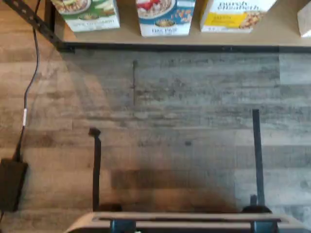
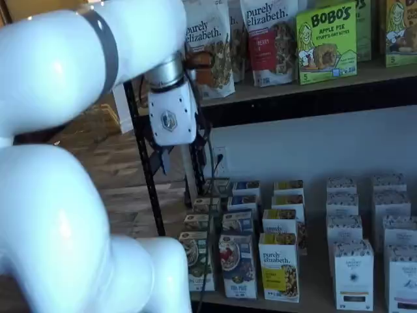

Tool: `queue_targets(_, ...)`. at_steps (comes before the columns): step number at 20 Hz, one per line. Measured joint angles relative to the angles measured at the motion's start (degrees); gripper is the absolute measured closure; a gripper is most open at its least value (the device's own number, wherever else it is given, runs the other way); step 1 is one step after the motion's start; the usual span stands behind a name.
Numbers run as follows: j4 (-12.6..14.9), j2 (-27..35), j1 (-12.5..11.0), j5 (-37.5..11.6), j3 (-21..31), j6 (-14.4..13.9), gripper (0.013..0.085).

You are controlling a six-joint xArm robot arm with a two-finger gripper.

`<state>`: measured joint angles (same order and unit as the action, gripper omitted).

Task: Pick up the blue and white box that is on the bottom shelf, the second box from the left

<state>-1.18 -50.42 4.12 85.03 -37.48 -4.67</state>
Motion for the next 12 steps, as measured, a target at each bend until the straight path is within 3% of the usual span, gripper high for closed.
queue_targets(12,4.06,5.92,2.64,-16.95,9.02,-3.9,0.013)
